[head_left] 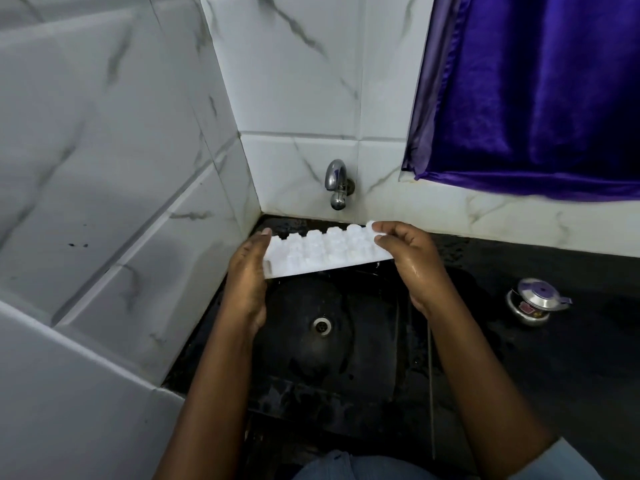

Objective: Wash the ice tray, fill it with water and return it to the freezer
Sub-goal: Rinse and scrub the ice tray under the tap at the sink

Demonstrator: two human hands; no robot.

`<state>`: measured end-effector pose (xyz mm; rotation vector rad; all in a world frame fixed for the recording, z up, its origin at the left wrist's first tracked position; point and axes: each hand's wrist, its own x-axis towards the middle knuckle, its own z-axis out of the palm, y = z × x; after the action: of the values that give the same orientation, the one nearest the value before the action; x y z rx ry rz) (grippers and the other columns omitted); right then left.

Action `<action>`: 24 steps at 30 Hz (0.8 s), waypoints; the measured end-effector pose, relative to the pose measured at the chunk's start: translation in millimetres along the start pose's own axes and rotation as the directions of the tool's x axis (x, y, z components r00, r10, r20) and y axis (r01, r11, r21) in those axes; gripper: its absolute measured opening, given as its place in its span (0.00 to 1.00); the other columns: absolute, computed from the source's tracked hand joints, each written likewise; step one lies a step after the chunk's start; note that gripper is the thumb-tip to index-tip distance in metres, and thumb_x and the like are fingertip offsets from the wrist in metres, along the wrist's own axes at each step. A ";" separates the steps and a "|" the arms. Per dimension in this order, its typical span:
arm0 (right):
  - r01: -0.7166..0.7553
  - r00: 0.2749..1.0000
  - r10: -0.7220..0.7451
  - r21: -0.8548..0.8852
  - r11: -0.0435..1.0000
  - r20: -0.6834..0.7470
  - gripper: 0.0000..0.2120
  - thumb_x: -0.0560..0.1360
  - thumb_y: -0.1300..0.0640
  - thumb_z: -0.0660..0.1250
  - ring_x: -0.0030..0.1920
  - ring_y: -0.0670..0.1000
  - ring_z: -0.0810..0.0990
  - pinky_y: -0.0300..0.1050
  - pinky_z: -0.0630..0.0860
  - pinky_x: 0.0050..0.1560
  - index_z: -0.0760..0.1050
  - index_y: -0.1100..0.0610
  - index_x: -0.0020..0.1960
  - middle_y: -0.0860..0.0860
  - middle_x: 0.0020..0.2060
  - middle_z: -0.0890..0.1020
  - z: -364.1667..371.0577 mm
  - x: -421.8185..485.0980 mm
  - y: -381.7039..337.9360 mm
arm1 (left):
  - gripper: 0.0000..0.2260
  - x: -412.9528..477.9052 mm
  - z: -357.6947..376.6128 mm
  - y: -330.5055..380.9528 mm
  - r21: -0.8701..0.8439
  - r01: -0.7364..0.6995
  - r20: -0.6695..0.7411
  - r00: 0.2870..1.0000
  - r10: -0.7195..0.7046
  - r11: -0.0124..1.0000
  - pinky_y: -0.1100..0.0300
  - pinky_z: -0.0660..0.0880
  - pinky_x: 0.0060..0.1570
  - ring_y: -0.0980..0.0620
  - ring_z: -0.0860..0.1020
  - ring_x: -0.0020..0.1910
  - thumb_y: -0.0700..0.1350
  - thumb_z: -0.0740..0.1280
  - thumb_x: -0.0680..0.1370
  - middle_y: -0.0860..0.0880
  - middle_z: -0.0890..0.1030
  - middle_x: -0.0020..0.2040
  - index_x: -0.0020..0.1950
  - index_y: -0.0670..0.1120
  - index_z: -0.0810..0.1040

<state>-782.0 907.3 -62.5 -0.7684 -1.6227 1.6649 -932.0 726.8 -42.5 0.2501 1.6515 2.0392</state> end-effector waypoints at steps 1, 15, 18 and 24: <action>0.013 1.000 -0.013 0.024 1.000 0.007 0.11 0.80 0.63 0.69 0.68 0.49 0.80 0.44 0.74 0.69 0.83 0.52 0.60 0.48 0.64 0.84 -1.8 -1.5 -0.9 | 0.14 0.7 -2.3 -0.9 -0.047 -0.016 0.006 1.000 0.016 0.999 0.53 0.82 0.57 0.47 0.85 0.61 0.49 0.68 0.84 0.46 0.87 0.60 0.67 0.45 0.81; 0.173 0.931 -0.018 -0.399 0.900 0.365 0.39 0.78 0.61 0.72 0.75 0.33 0.65 0.35 0.62 0.75 0.60 0.39 0.82 0.41 0.80 0.65 -24.4 -17.7 -16.0 | 0.10 12.1 0.1 9.2 0.092 -0.178 -0.025 0.983 0.181 0.980 0.62 0.81 0.46 0.56 0.87 0.50 0.49 0.66 0.85 0.58 0.89 0.47 0.49 0.55 0.86; 0.306 0.928 -0.080 -0.625 0.718 0.364 0.40 0.80 0.56 0.72 0.82 0.38 0.48 0.38 0.53 0.77 0.54 0.42 0.84 0.42 0.85 0.50 -19.1 -24.4 -10.0 | 0.08 6.0 3.5 8.4 0.093 -0.223 -0.001 0.975 0.224 0.970 0.67 0.80 0.47 0.62 0.85 0.49 0.48 0.65 0.86 0.62 0.88 0.47 0.53 0.56 0.84; 0.329 0.941 -0.183 -0.649 0.686 0.284 0.36 0.77 0.50 0.77 0.82 0.45 0.59 0.48 0.63 0.80 0.67 0.48 0.81 0.48 0.83 0.62 -18.8 -21.2 -6.4 | 0.07 11.1 0.3 -7.1 0.063 -0.244 -0.097 0.964 0.249 0.968 0.61 0.81 0.55 0.60 0.85 0.51 0.43 0.66 0.86 0.57 0.89 0.49 0.58 0.50 0.85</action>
<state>-754.0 901.5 -58.0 -0.6740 -2.4253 0.9198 -939.5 733.4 -51.1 0.3906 1.8155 2.2276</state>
